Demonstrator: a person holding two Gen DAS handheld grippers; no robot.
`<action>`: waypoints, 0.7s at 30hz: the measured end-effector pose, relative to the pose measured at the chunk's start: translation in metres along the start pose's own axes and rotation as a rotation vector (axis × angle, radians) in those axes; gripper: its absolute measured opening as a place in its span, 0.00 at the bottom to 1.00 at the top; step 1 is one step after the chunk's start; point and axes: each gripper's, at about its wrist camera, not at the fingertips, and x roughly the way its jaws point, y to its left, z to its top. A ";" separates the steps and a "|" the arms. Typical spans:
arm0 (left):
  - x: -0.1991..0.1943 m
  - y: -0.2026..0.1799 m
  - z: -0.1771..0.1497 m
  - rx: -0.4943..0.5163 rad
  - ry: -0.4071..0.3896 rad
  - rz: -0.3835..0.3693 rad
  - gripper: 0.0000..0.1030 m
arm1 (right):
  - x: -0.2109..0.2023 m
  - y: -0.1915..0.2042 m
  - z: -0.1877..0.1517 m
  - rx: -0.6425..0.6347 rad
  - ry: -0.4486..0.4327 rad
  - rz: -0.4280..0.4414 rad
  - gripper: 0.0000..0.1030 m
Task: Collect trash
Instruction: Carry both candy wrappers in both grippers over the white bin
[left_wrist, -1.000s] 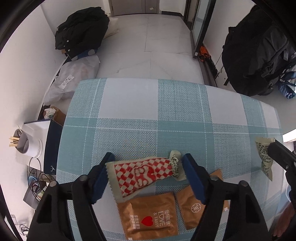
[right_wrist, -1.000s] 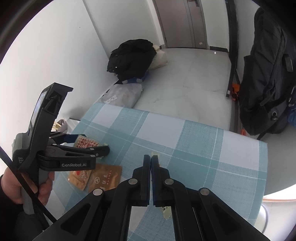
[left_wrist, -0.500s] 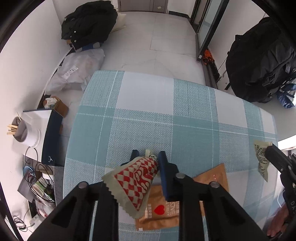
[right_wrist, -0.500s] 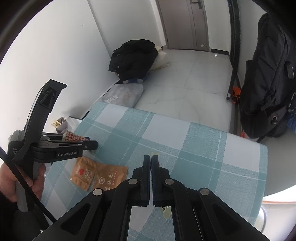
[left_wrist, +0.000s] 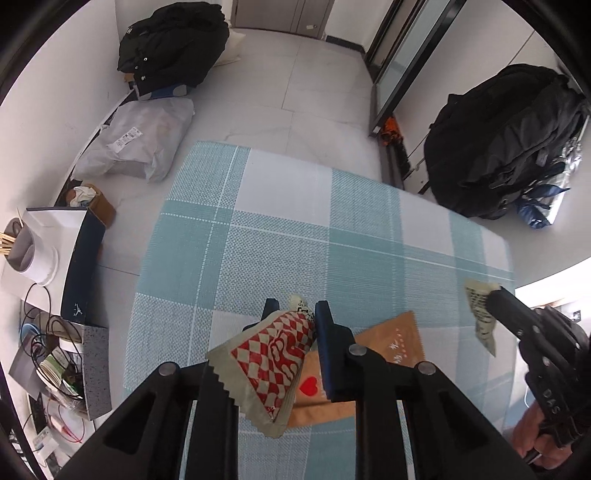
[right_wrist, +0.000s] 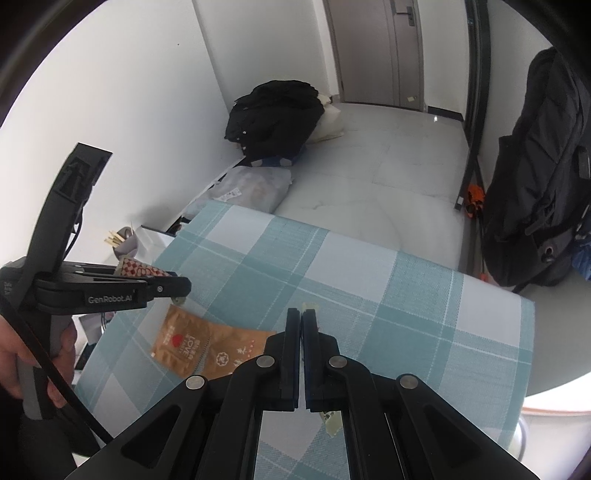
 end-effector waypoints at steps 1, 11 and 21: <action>-0.002 0.000 -0.001 -0.001 -0.003 -0.009 0.15 | -0.001 0.001 0.000 -0.003 -0.004 -0.002 0.01; -0.027 -0.003 -0.016 0.040 -0.070 -0.077 0.15 | -0.030 0.015 -0.001 -0.003 -0.053 -0.003 0.01; -0.056 -0.006 -0.040 0.076 -0.131 -0.087 0.15 | -0.081 0.023 -0.019 0.063 -0.113 0.028 0.01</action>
